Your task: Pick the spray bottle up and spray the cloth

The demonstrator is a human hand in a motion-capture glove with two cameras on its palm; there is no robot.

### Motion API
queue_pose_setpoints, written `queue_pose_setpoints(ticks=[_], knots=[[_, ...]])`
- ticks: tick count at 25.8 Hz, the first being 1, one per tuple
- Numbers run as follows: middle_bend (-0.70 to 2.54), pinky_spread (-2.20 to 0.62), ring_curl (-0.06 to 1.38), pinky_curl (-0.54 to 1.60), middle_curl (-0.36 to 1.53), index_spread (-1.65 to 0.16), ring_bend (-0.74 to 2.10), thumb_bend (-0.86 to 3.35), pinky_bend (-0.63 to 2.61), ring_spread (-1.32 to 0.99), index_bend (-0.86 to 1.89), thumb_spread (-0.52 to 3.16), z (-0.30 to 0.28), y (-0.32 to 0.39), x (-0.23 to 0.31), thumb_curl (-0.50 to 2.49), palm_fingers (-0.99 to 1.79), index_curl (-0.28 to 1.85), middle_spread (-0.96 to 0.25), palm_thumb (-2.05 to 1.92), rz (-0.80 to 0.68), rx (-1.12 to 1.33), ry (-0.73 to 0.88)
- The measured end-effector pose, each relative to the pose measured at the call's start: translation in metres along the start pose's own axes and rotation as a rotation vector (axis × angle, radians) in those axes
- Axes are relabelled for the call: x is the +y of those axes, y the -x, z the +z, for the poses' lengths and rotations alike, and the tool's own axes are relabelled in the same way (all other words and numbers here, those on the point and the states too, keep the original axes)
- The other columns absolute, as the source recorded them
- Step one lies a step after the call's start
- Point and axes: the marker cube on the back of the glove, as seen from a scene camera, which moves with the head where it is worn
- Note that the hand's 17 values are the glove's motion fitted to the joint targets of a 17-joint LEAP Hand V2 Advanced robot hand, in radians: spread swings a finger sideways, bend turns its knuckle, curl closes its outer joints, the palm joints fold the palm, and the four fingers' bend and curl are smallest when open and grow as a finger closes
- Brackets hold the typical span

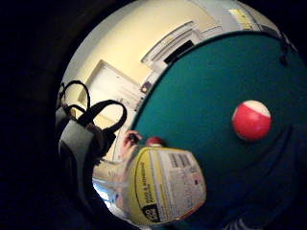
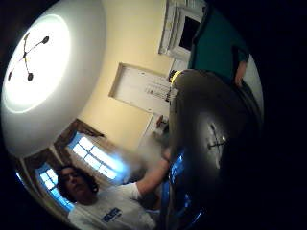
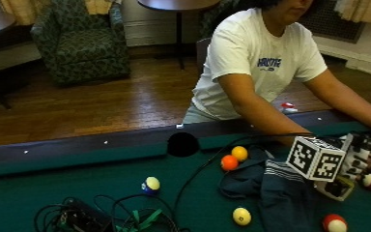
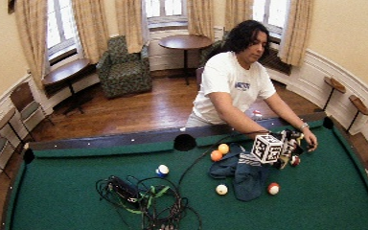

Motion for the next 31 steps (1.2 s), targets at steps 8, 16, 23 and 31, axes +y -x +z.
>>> queue_pose_setpoints(ticks=[8, 16, 23, 31], knots=[[0.59, -0.32, 0.49, 0.44, 0.58, -0.28, 0.74, -0.03, 0.46, -0.19, 0.34, 0.34, 0.007, -0.025, -0.005, 0.87, 1.35, 0.65, -0.21, 0.92, 0.025, 0.003, -0.064], [0.59, -0.32, 0.49, 0.44, 0.58, -0.28, 0.74, -0.03, 0.46, -0.21, 0.34, 0.33, 0.016, -0.031, -0.021, 0.87, 1.37, 0.66, -0.22, 0.92, 0.003, 0.003, -0.116], [0.6, -0.33, 0.49, 0.44, 0.58, -0.29, 0.74, -0.03, 0.46, -0.21, 0.35, 0.33, 0.019, -0.034, -0.025, 0.87, 1.37, 0.66, -0.22, 0.92, 0.021, -0.02, -0.075], [0.57, -0.31, 0.48, 0.44, 0.57, -0.28, 0.73, -0.03, 0.5, -0.2, 0.26, 0.42, 0.016, -0.037, -0.013, 0.86, 1.29, 0.64, -0.22, 0.9, 0.12, -0.038, 0.08]])
